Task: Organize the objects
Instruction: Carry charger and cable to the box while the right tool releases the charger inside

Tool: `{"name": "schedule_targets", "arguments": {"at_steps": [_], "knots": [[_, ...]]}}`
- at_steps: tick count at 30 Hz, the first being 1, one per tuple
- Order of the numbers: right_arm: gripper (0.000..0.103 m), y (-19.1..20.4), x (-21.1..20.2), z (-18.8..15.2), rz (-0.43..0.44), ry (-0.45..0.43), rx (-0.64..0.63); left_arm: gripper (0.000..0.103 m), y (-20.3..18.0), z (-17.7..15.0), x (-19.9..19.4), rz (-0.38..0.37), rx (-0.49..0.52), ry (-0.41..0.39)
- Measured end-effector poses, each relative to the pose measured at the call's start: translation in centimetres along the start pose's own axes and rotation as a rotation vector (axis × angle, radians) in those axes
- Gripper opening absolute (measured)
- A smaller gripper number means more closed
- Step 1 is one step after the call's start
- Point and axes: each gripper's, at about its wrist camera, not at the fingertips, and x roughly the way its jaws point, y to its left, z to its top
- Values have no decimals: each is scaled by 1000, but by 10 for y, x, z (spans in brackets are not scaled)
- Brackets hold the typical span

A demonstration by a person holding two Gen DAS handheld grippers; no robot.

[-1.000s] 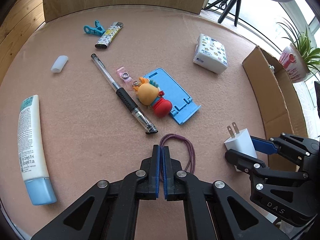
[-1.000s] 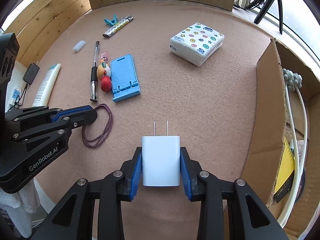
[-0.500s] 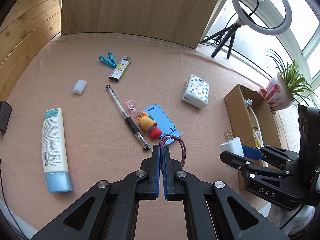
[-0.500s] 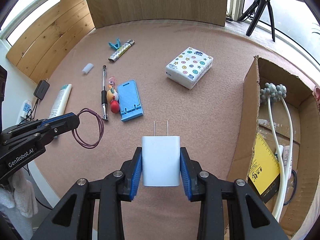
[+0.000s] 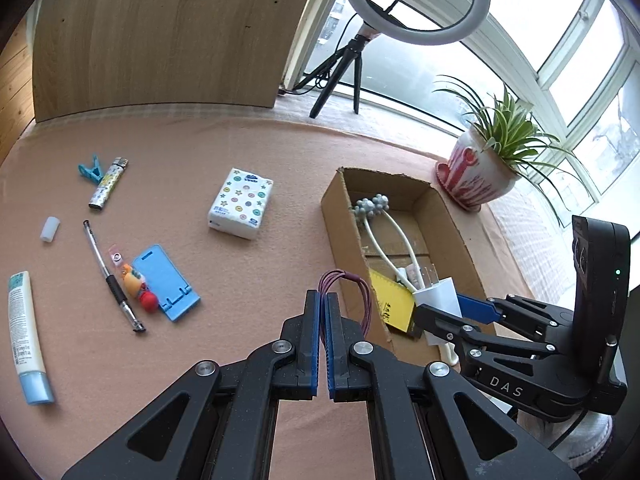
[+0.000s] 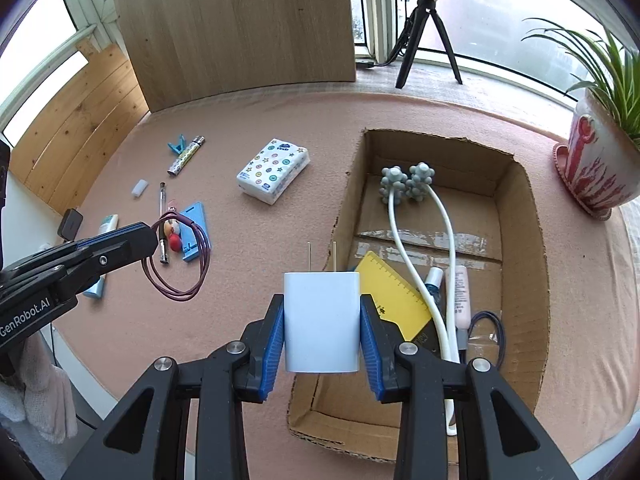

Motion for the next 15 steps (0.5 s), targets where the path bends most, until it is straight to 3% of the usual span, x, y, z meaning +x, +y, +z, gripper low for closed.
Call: {"name": "schedule_targets", "arguments": {"at_steps": [8, 15], "knots": [[32, -49, -9, -20, -62, 6, 67, 2, -61, -8, 36, -62, 85, 54], [32, -72, -12, -29, -79, 7, 107, 2, -84, -12, 56, -58, 124, 81]]}}
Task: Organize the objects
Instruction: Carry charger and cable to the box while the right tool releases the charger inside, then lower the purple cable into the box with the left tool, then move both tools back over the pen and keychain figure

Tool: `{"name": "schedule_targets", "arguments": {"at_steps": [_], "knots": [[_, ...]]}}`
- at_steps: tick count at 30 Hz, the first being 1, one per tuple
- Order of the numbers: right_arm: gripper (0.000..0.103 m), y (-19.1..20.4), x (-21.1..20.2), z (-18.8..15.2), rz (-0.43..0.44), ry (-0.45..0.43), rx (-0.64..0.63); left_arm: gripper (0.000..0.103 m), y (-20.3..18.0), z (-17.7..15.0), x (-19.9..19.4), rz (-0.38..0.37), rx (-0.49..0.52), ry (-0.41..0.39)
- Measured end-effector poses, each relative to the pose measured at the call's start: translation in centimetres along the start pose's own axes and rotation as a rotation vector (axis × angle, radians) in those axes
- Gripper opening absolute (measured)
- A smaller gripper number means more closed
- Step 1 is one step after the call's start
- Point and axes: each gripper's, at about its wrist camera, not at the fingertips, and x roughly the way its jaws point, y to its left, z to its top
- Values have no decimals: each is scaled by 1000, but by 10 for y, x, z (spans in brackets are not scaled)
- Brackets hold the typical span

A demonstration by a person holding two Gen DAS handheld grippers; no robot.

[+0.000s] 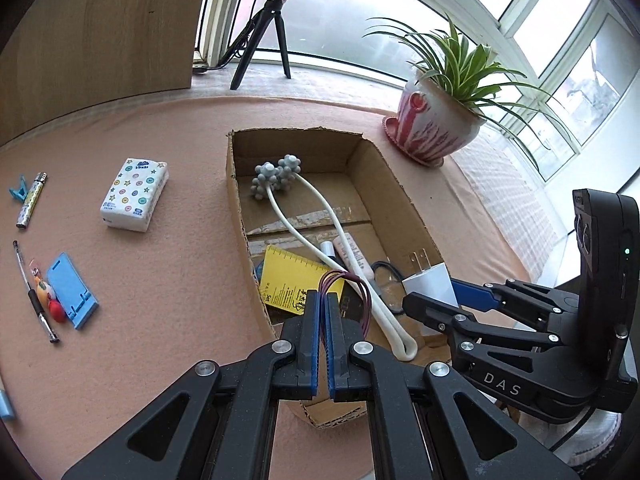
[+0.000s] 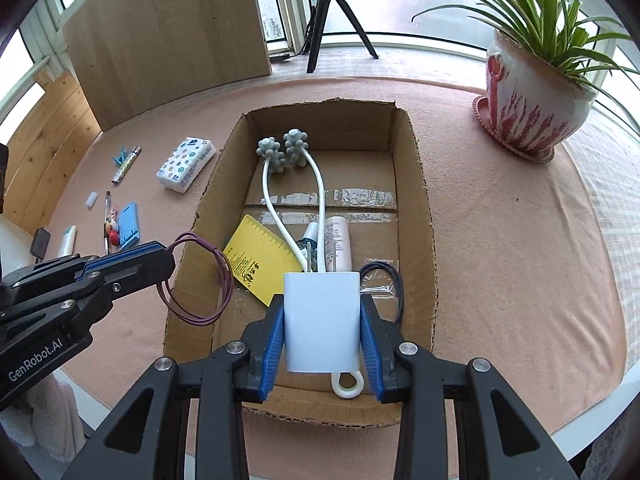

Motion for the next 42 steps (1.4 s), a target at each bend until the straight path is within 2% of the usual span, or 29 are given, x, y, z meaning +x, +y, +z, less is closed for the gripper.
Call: {"name": "schedule_targets", "arguments": {"at_steps": [14, 16, 17, 27, 34, 42], "knots": [[33, -12, -3, 0, -9, -9, 21, 2, -8, 2, 7, 52, 38, 2], [44, -12, -4, 1, -14, -17, 20, 2, -7, 2, 6, 55, 38, 0], [46, -12, -5, 2, -14, -21, 21, 2, -6, 1, 6, 60, 39, -1], [47, -1, -3, 8, -3, -26, 11, 2, 10, 0, -5, 100, 15, -10], [47, 22, 1, 15, 19, -34, -10, 5, 45, -3, -15, 139, -38, -2], [47, 61, 9, 23, 85, -21, -32, 9, 123, -8, -33, 209, -160, 11]]}}
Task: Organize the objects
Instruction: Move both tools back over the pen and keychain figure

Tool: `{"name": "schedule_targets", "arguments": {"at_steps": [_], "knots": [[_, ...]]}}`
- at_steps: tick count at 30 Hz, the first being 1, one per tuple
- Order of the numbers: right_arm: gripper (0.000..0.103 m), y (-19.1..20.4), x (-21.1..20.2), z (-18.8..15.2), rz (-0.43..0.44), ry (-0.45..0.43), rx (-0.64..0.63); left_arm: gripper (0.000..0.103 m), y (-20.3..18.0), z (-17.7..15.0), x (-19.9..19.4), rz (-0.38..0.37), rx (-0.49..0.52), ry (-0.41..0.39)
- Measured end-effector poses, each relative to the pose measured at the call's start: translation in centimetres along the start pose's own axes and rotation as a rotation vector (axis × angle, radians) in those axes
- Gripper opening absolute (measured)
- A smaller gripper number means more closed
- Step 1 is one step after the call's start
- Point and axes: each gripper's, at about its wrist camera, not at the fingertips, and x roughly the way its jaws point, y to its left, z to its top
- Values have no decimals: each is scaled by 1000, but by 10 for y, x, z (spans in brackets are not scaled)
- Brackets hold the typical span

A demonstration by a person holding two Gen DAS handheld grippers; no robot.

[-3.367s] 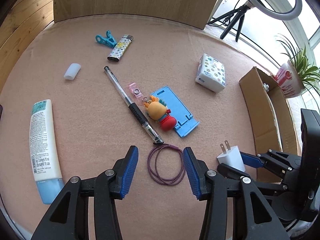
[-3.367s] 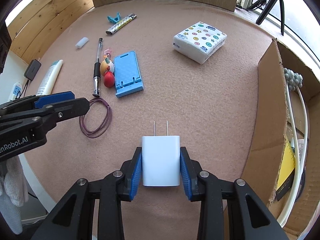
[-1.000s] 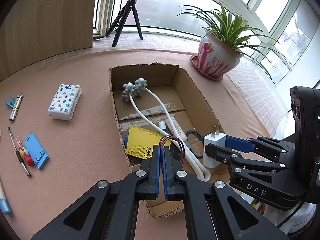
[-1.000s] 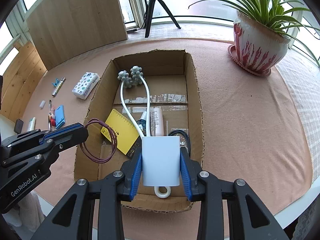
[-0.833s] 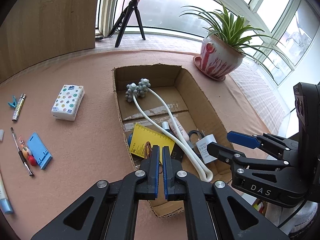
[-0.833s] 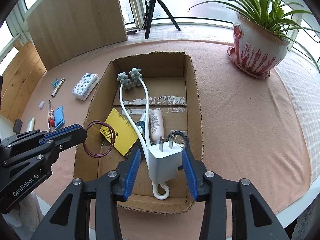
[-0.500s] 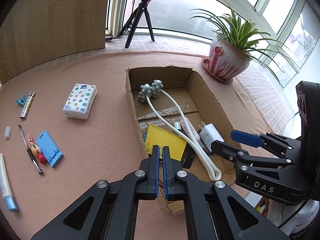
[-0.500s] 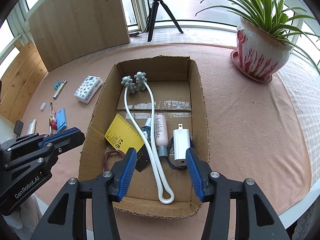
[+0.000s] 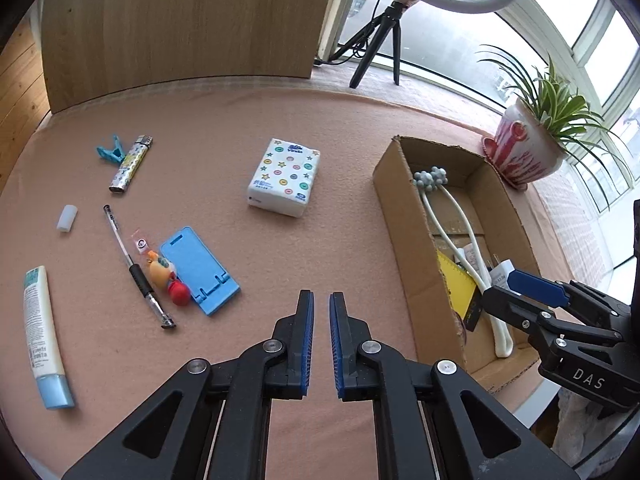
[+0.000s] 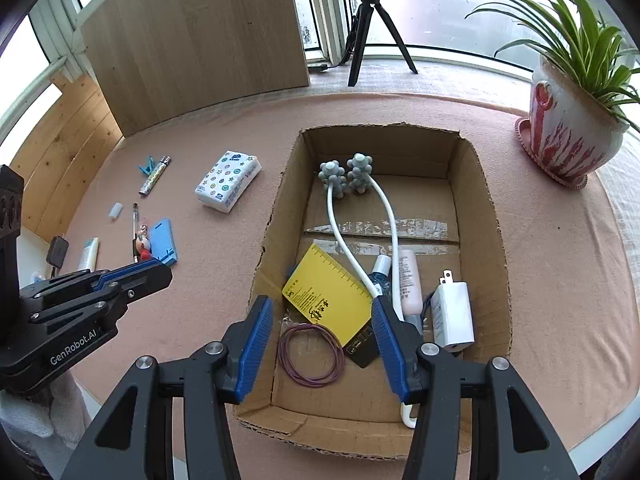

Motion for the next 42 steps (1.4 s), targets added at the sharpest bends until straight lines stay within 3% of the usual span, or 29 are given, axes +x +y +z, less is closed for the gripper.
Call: {"name": "schedule_targets", "arguments": {"at_steps": [10, 15, 27, 33, 35, 37, 39, 42], "knots": [[47, 68, 25, 12, 71, 32, -76, 9, 127, 10, 2, 37, -232, 34], [47, 100, 40, 19, 92, 49, -120, 9, 160, 21, 14, 59, -264, 59], [47, 151, 77, 36, 110, 93, -187, 9, 175, 39, 49, 55, -261, 110], [47, 162, 91, 41, 97, 110, -208, 15, 177, 43, 54, 53, -255, 127], [47, 163, 95, 43, 98, 116, -207, 29, 176, 44, 57, 51, -252, 142], [47, 163, 99, 45, 99, 125, -203, 32, 172, 45, 58, 53, -228, 145], [47, 164, 103, 46, 100, 130, -203, 32, 168, 46, 59, 73, -195, 142], [48, 168, 107, 49, 104, 133, -210, 24, 169, 43, 57, 80, -185, 128]]}}
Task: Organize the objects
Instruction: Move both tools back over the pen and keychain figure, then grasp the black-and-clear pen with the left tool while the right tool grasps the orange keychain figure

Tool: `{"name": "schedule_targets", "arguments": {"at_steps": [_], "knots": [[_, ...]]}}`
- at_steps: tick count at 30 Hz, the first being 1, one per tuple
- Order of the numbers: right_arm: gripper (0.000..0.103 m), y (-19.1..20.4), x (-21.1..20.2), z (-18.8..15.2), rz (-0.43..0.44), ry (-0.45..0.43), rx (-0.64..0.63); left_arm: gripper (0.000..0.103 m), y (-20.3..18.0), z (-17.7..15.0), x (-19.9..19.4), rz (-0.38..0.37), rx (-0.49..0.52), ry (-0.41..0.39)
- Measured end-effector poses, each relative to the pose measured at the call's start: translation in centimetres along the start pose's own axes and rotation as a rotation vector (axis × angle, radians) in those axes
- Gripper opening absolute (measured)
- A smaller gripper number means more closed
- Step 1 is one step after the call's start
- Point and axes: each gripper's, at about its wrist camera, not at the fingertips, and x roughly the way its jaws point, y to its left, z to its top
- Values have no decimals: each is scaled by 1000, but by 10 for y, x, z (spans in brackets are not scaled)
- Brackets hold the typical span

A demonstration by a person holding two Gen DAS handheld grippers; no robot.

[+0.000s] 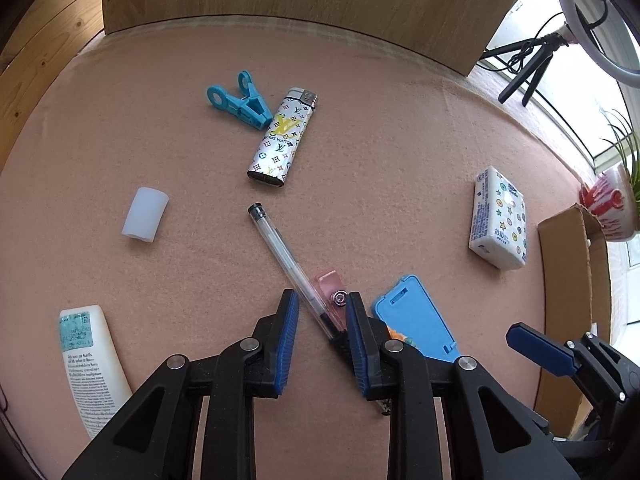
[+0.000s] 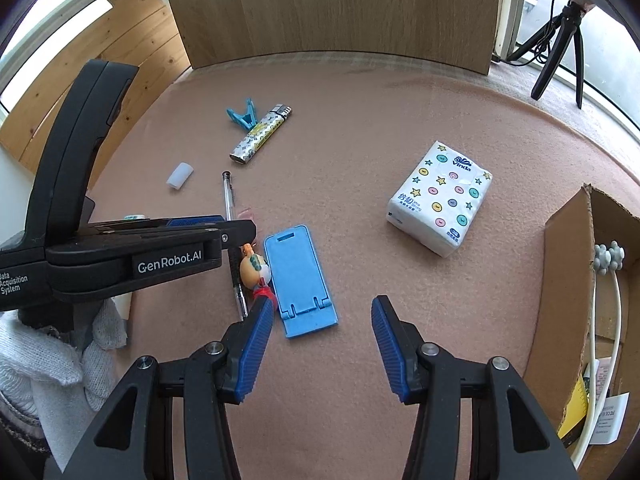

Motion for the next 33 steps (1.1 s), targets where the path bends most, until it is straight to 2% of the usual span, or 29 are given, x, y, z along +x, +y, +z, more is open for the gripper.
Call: {"name": "schedule_targets", "arguments": {"at_steps": [3, 12, 17, 20, 22, 25, 30, 33], "knots": [[47, 6, 5, 3, 6, 6, -15, 21, 10, -3, -3, -23, -21, -4], [48, 32, 26, 15, 0, 32, -96, 21, 31, -16, -13, -25, -37, -13], [48, 45, 46, 21, 0, 69, -139, 19, 42, -19, -16, -36, -67, -7], [46, 49, 48, 23, -16, 60, -155, 17, 47, -22, -20, -30, -69, -14], [34, 51, 48, 22, -19, 61, -165, 17, 49, -24, -20, -31, -76, -14], [24, 51, 47, 18, -9, 65, -170, 19, 50, -23, -18, -24, -108, -7], [21, 46, 41, 10, 10, 65, -127, 19, 39, -27, -16, -6, -69, -22], [21, 36, 31, 4, 31, 50, -82, 14, 46, -30, -17, -50, -130, -24]]}}
